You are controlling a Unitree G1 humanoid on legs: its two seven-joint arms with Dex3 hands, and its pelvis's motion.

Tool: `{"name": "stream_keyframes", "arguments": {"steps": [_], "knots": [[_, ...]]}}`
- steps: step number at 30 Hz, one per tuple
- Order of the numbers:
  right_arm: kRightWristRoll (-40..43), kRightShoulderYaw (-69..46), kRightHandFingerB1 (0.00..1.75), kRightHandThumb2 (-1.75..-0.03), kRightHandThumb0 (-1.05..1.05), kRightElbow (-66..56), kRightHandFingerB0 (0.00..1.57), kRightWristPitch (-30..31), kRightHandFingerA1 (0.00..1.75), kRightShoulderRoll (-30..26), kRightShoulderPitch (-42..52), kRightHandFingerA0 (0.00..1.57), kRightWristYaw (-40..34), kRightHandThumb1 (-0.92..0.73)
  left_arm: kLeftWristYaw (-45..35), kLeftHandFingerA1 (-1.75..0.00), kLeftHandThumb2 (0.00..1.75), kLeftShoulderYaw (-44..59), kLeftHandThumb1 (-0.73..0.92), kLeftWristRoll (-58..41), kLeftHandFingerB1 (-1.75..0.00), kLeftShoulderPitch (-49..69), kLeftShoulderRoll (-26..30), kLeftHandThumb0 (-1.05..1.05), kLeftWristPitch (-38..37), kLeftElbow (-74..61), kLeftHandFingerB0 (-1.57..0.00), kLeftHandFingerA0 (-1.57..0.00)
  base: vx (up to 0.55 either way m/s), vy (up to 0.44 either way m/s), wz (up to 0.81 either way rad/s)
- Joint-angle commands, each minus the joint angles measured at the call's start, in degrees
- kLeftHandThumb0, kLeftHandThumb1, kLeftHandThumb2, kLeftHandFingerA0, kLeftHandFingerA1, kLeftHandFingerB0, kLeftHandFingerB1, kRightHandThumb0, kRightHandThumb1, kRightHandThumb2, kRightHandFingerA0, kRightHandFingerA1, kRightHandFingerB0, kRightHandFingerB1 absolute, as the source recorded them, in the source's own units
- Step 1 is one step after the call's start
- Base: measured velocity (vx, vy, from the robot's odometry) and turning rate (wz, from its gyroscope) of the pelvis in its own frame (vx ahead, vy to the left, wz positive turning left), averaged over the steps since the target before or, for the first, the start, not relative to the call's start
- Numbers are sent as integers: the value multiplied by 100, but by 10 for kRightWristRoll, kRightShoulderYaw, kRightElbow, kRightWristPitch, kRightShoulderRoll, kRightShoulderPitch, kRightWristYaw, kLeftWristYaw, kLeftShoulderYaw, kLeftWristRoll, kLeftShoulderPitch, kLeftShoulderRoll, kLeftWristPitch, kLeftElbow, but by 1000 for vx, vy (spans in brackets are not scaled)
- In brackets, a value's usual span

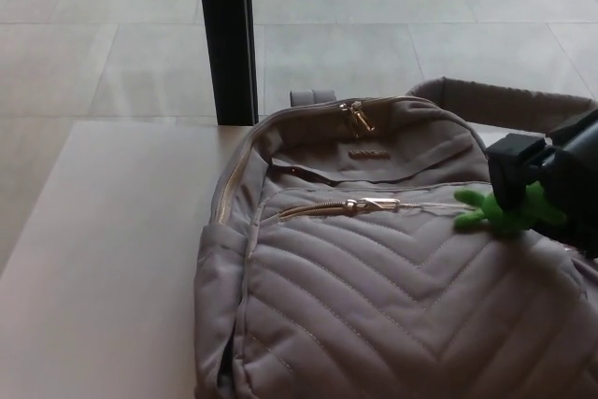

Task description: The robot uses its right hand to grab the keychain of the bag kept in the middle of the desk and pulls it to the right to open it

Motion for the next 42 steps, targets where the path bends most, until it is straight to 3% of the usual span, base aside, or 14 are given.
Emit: {"name": "stream_keyframes", "arguments": {"steps": [1,4,5,11,12,15,18,19,22,27,36,37,39,42], "knots": [[-41,-1,164,-109,-29,8,70,3,175,-11,6,95,-31,-33,-4,-49,67,3,89,-5,-43,4,7,-81,6,-3,-42,-55,0,0,0],[-76,2,158,-104,-28,18,74,12,175,-26,3,94,-43,-35,7,-49,67,3,87,-2,-42,6,5,-82,6,1,-46,-58,0,0,0],[-73,-2,155,-99,-28,20,76,13,175,-33,3,91,-36,-44,2,-59,110,4,72,-4,-52,5,6,-82,8,2,-33,-48,0,0,0],[-58,-18,156,-105,-23,48,77,12,175,-58,6,90,-35,-38,-11,-59,109,1,71,-2,-54,13,10,-81,4,-3,-37,-47,0,0,0],[-60,-23,156,-102,-24,61,75,7,175,-69,3,89,-44,-39,-4,-46,68,-3,91,4,-42,11,9,-84,0,-1,-43,-54,0,0,0],[-84,-22,154,-56,-42,62,77,31,175,-87,-5,89,-24,-46,-3,-54,84,10,74,-8,-47,13,3,-90,12,0,-40,-51,0,0,0],[-68,-31,152,-59,-35,65,78,39,175,-93,-8,90,-11,-49,-12,-49,67,16,91,-16,-42,15,2,-83,24,-9,-42,-54,0,0,0],[-55,-39,150,-88,-27,70,78,38,175,-97,-11,90,-8,-42,-10,-49,68,16,90,-13,-42,17,1,-84,16,-7,-42,-54,0,0,0],[-56,-45,157,-102,-27,97,77,24,175,-104,-19,92,-45,-39,-13,-59,109,14,71,-11,-54,19,3,-82,15,-10,-37,-47,0,0,0],[-48,-51,154,-101,-31,114,78,21,175,-111,-21,91,-47,-41,-19,-48,67,17,90,-14,-42,22,3,-84,19,-19,-43,-53,0,0,0],[-59,-48,166,-108,-25,169,72,7,175,-128,-2,94,-109,-31,-16,-47,67,14,91,-9,-41,19,4,-84,20,-13,-41,-51,0,0,0],[-68,-44,160,-98,-29,177,76,12,175,-134,4,93,-113,-39,-19,-58,108,17,71,-12,-53,19,3,-83,23,-12,-36,-44,0,0,0],[-62,-44,159,-97,-29,185,75,26,175,-139,19,92,-91,-45,-9,-47,67,21,89,-14,-42,22,-2,-85,17,-11,-43,-54,0,0,0],[-63,-40,152,-93,-28,213,73,27,175,-148,42,92,-99,-50,-28,-55,84,24,74,-17,-47,24,0,-92,16,-14,-37,-48,0,0,0]]}}
